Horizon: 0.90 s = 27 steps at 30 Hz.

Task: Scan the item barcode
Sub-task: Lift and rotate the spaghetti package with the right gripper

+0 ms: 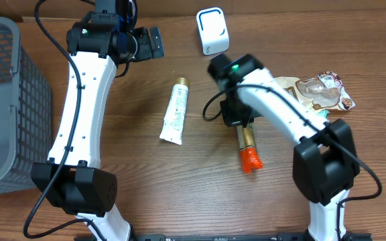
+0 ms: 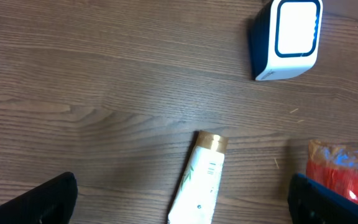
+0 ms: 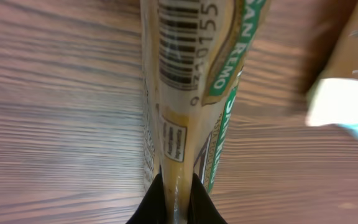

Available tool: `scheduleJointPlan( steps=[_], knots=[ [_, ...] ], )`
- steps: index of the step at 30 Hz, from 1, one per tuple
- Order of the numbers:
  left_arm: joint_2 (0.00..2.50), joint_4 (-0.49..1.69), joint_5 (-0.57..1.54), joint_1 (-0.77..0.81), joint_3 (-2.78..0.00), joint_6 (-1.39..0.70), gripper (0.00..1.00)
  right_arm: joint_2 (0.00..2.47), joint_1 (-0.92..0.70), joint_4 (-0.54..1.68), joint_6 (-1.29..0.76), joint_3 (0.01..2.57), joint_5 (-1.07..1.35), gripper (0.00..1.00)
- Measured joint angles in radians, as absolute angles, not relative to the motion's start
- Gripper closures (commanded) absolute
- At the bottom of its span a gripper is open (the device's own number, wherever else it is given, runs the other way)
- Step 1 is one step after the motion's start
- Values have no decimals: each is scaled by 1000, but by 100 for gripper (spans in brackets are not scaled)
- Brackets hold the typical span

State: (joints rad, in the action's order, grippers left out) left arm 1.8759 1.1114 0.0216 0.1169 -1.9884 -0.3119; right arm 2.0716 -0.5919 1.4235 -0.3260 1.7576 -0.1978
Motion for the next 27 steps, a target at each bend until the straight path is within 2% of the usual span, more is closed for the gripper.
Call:
scheduleJointPlan(
  steps=[2,5,8,9,11,14,18,27],
  knots=[
    [1876,1111,22,117,-1988,-312,0,2073,-645,1426,-315,1758,-269,94],
    [1876,1111,22,117,-1988,-312,0,2080,-719,1396,-305,1758,-307,52],
    [1876,1111,22,117,-1988,-312,0,2094,-783,1351,-295,1763,-317,39],
    [1876,1111,22,117,-1988,-312,0,2098,-797,1340,-290,1763,-313,28],
    [1876,1111,22,117,-1988,-312,0,2101,-808,1331,-285,1763,-306,18],
    [1876,1111,22,117,-1988,-312,1,2102,-798,1341,-276,1763,-296,12],
    [1876,1111,22,117,-1988,-312,1,2102,-724,1336,-226,1764,-202,9],
    [1876,1111,22,117,-1988,-312,0,2101,-494,1422,24,1767,141,6]
  ],
)
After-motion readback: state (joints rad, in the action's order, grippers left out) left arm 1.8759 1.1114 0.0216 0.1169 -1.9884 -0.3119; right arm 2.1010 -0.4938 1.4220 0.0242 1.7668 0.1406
